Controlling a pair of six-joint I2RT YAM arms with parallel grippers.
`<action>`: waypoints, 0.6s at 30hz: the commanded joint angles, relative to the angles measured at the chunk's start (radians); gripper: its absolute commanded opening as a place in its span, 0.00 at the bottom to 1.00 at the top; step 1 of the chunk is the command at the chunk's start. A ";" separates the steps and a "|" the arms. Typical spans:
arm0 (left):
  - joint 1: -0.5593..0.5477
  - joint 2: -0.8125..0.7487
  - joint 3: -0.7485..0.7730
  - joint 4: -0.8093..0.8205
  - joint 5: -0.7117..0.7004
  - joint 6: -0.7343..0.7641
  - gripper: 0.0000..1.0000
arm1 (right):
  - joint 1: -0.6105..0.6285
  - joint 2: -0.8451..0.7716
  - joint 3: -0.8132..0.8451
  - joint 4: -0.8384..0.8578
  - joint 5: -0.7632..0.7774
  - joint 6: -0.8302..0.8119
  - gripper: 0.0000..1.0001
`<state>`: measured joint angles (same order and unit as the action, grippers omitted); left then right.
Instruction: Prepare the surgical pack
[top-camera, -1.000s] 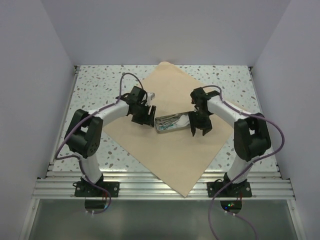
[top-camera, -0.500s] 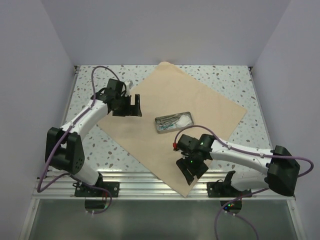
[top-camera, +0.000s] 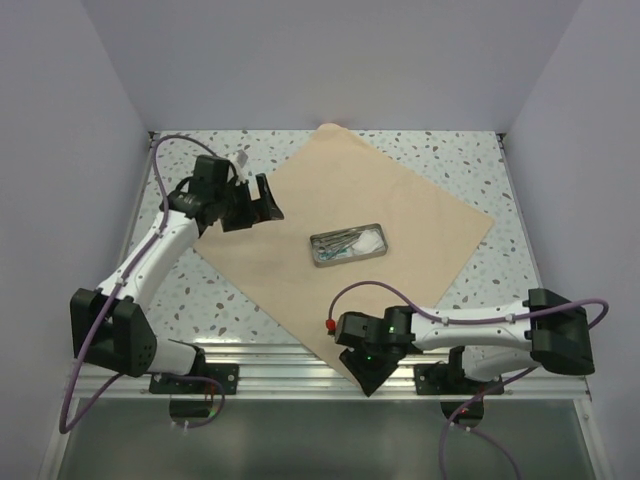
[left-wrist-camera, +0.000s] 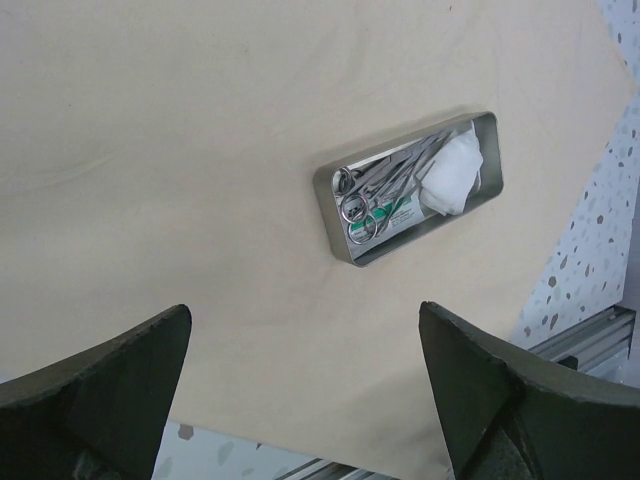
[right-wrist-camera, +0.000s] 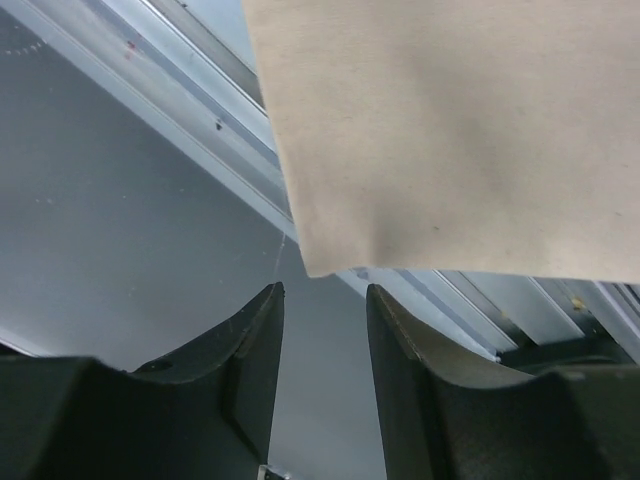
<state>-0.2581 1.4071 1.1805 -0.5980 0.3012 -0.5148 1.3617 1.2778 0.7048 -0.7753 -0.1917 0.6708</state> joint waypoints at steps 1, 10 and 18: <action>0.010 -0.062 -0.016 -0.017 -0.051 -0.089 1.00 | 0.049 0.040 0.018 0.073 0.037 0.032 0.42; 0.022 -0.111 -0.018 -0.060 -0.048 -0.120 1.00 | 0.063 0.086 0.019 0.025 0.152 0.033 0.35; 0.033 -0.111 -0.013 -0.082 -0.030 -0.119 1.00 | 0.063 0.051 0.039 0.024 0.172 0.033 0.09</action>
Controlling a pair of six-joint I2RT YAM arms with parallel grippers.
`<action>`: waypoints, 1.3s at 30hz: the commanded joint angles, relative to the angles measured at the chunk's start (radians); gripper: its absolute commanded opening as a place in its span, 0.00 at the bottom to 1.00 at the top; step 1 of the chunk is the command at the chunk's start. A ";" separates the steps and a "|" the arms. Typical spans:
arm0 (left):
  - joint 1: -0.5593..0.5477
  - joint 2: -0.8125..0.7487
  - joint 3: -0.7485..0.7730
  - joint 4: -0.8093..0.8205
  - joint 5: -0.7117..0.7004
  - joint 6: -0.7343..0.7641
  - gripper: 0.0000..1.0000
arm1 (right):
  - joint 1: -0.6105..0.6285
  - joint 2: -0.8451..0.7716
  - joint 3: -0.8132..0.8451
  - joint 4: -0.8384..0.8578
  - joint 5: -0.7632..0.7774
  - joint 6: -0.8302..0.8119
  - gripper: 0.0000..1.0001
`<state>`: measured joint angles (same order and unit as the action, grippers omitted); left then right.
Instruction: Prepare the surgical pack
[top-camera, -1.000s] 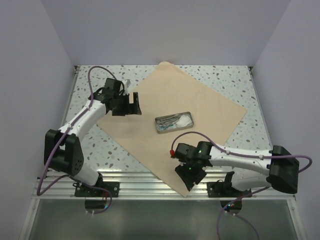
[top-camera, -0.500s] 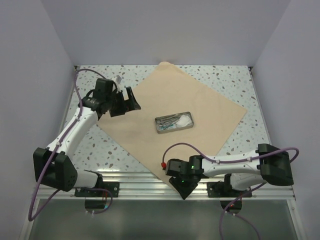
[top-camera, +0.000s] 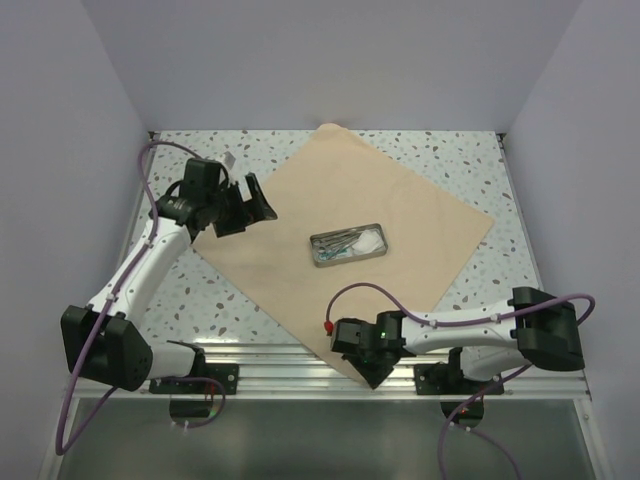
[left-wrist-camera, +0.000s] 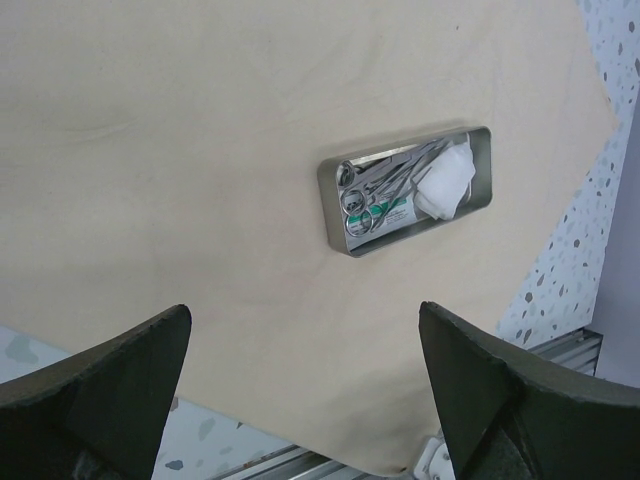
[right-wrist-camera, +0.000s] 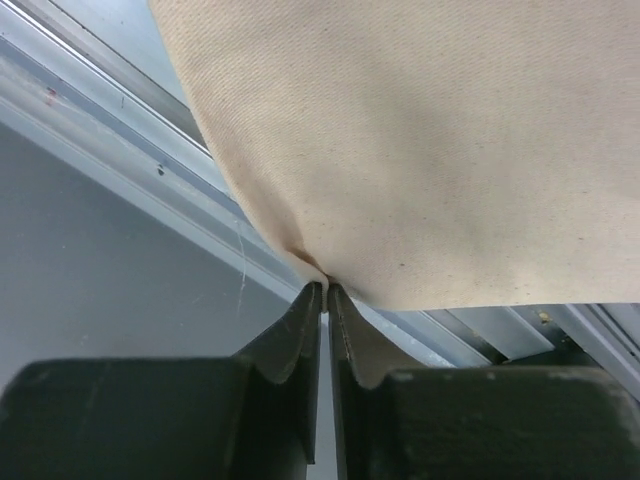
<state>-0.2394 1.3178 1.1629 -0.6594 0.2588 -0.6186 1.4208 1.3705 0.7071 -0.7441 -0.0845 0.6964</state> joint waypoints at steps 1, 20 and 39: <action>0.015 -0.019 0.007 -0.020 0.019 -0.012 1.00 | 0.006 -0.051 0.048 -0.015 0.072 0.008 0.08; 0.068 0.057 0.072 -0.045 0.122 0.065 1.00 | -0.408 0.051 0.589 -0.270 0.281 -0.242 0.00; 0.084 0.199 0.104 0.000 -0.102 0.213 1.00 | -0.818 0.815 1.607 -0.317 0.324 -0.471 0.00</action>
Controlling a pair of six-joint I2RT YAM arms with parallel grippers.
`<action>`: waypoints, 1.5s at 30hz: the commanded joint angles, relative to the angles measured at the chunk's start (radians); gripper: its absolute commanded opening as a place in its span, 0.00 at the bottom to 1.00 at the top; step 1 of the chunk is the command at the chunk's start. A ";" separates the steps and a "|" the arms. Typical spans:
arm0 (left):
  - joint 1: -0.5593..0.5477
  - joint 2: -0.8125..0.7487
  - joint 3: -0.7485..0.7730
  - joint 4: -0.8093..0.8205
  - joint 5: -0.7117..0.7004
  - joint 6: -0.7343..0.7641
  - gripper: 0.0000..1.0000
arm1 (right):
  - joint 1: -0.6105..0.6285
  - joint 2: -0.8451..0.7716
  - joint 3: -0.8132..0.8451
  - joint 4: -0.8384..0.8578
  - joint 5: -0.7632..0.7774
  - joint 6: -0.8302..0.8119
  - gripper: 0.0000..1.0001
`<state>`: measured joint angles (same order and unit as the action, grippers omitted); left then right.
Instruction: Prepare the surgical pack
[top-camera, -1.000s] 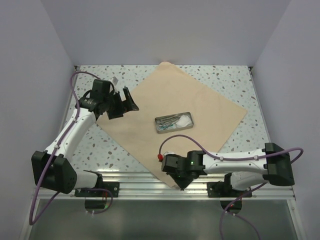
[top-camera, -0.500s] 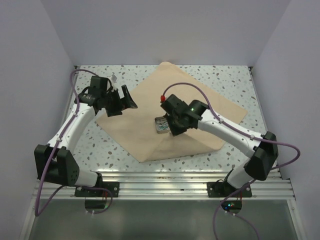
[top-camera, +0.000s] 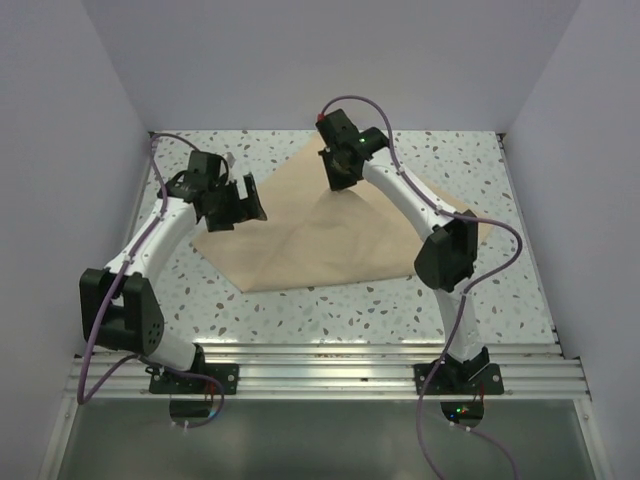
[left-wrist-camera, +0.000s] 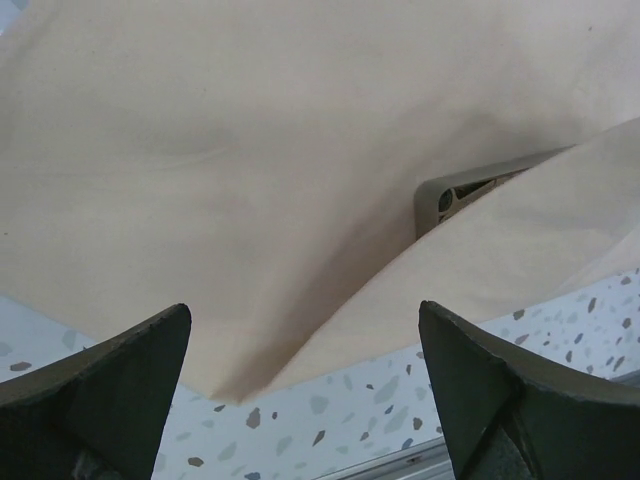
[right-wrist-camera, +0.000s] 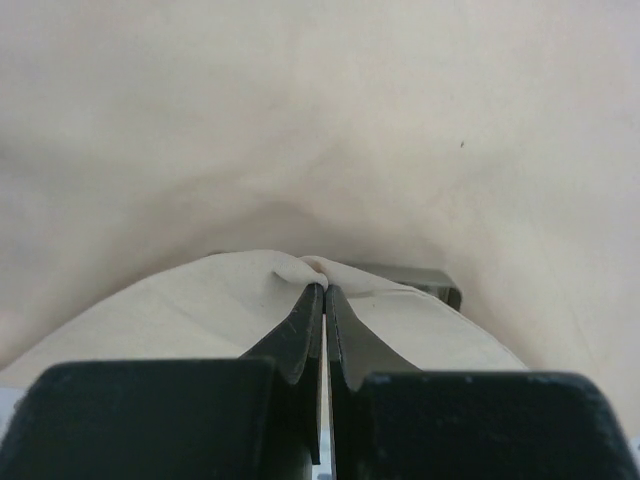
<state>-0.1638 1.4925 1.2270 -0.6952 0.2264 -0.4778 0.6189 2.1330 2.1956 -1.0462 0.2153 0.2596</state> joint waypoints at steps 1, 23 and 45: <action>0.009 0.040 0.039 0.045 -0.074 0.080 1.00 | -0.024 0.079 0.183 -0.014 0.018 -0.031 0.00; 0.009 0.077 0.055 0.097 -0.030 0.111 1.00 | -0.103 0.286 0.306 0.153 -0.011 -0.049 0.00; 0.009 0.086 0.068 0.086 -0.130 0.053 1.00 | -0.145 0.378 0.271 0.222 -0.034 -0.005 0.00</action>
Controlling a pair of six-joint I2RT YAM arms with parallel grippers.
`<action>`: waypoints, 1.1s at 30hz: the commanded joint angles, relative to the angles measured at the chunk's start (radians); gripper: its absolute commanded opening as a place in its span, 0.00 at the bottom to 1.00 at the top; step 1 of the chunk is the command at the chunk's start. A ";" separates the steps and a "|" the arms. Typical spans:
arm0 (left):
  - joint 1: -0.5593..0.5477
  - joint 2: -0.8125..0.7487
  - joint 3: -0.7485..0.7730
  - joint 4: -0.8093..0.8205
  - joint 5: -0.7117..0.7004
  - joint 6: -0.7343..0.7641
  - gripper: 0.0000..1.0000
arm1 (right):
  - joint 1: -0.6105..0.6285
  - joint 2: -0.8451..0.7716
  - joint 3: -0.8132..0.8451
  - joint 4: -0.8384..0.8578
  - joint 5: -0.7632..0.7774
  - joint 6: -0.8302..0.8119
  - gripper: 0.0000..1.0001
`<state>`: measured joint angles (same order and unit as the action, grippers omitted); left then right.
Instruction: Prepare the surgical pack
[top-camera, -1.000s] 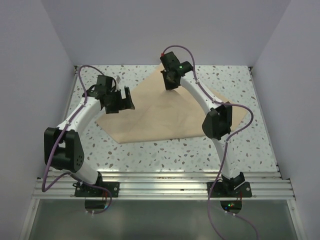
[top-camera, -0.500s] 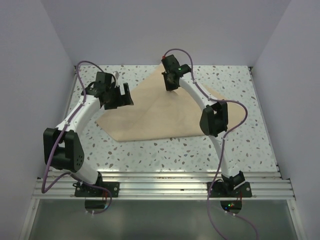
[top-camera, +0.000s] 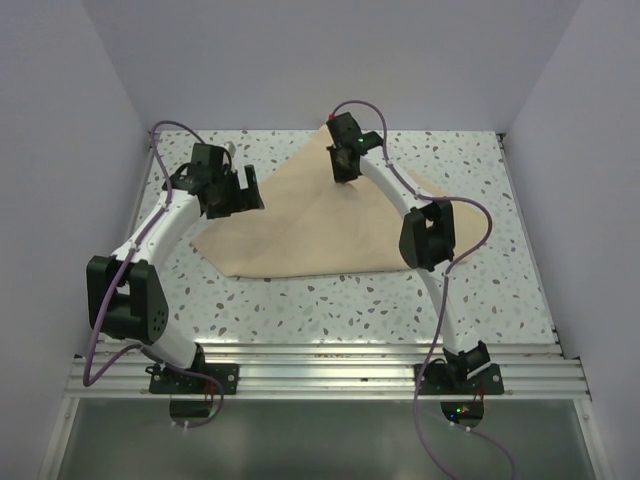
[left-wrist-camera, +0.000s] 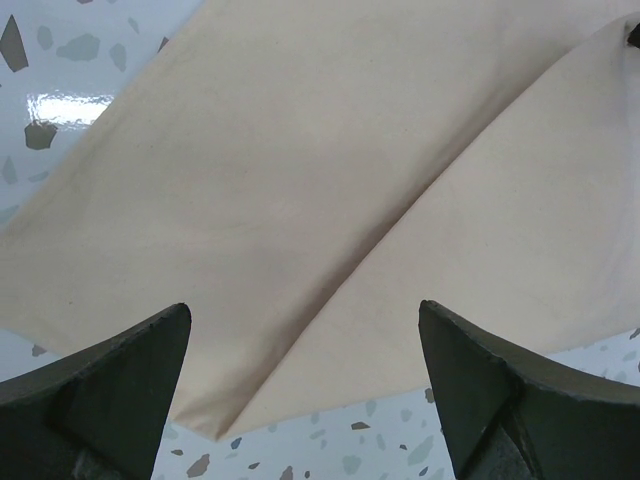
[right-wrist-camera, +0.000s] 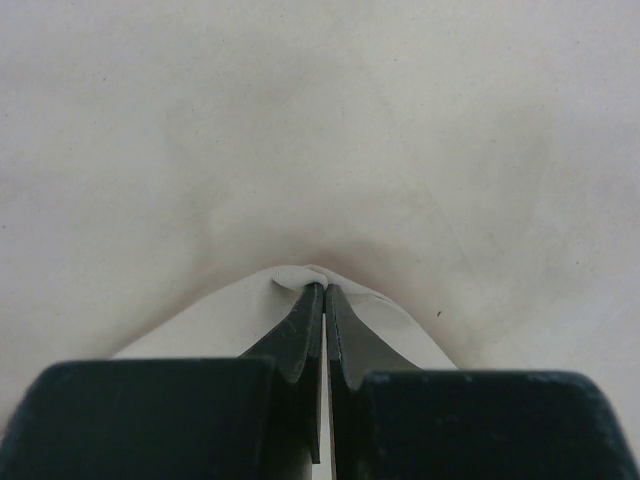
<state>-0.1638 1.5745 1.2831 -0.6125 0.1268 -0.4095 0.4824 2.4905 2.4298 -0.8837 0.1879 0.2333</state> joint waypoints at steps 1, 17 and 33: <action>0.009 0.008 0.021 -0.004 -0.029 -0.015 1.00 | -0.010 0.031 0.041 0.061 -0.011 0.024 0.00; 0.009 0.064 0.084 -0.044 -0.046 0.000 1.00 | -0.024 0.067 0.028 0.084 -0.037 0.026 0.00; 0.007 0.088 0.079 -0.033 0.054 0.035 1.00 | -0.033 0.044 0.115 0.042 -0.045 0.055 0.53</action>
<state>-0.1638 1.6478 1.3491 -0.6556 0.1196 -0.3992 0.4622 2.6141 2.4928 -0.8474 0.1390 0.2649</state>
